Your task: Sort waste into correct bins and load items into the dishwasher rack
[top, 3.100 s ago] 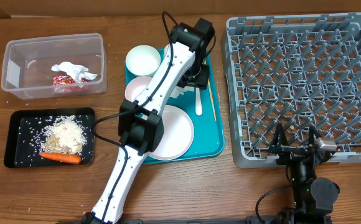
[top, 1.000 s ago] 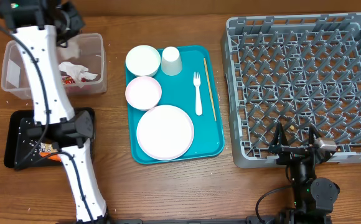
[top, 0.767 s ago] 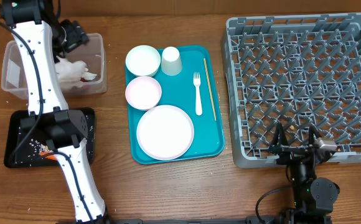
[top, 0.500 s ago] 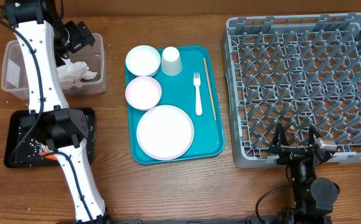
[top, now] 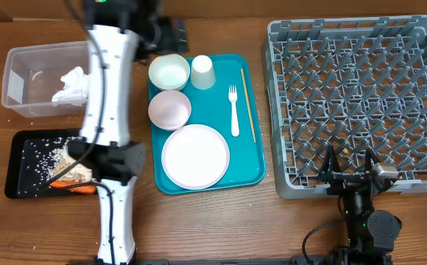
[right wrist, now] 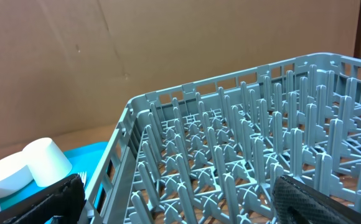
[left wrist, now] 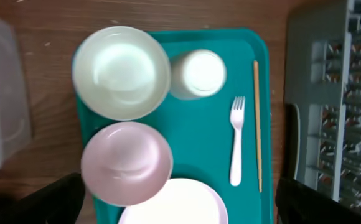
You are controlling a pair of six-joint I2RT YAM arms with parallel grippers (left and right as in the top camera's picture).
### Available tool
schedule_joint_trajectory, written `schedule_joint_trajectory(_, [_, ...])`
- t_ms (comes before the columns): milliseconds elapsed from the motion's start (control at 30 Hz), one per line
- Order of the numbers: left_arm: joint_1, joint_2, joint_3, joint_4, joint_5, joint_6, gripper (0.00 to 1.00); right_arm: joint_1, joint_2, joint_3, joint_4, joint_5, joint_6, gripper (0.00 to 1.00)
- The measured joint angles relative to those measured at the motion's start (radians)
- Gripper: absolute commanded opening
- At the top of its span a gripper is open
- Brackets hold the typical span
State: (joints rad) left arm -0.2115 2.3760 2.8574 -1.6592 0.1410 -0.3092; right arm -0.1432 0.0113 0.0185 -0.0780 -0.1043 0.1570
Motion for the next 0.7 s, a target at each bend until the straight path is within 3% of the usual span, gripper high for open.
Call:
schedule_joint_trajectory(133, [-0.075,0.000,-0.005,0.006,-0.117,0.003,1.00,0.000,0.000,0.000,0.000,0.000,0.000,1.00])
schedule_joint_trajectory(267, [-0.064,0.000,-0.005,0.006,-0.225,-0.005,1.00,0.000,0.000,0.000,0.000,0.000,0.000,1.00])
schedule_joint_trajectory(533, [0.174,0.000,-0.005,0.006,-0.184,-0.108,1.00,0.000,0.000,0.000,0.006,0.000,0.000,1.00])
schedule_joint_trajectory(700, [0.311,0.000,-0.005,0.000,-0.114,-0.130,1.00,0.000,0.000,0.000,0.123,-0.051,0.000,1.00])
